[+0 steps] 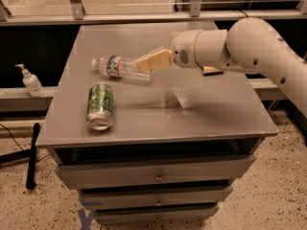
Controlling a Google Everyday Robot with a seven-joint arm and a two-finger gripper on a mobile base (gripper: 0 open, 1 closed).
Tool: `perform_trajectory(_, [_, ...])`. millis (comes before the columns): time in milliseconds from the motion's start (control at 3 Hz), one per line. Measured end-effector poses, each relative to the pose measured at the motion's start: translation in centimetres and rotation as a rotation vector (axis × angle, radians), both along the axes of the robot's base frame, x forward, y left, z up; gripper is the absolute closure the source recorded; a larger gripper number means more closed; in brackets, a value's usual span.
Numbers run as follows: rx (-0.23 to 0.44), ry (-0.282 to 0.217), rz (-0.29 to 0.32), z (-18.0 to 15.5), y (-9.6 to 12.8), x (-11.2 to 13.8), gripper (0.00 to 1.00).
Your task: Place water bottle upright
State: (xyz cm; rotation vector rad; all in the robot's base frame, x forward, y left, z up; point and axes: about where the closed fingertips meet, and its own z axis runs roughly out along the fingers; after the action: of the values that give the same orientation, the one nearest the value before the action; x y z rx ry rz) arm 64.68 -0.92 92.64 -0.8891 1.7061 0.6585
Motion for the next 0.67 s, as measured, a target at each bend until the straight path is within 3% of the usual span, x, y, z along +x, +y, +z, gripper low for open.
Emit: perform_trajectory(667, [-0.19,0.094,0.034,0.5,3.1,2.7,0.0])
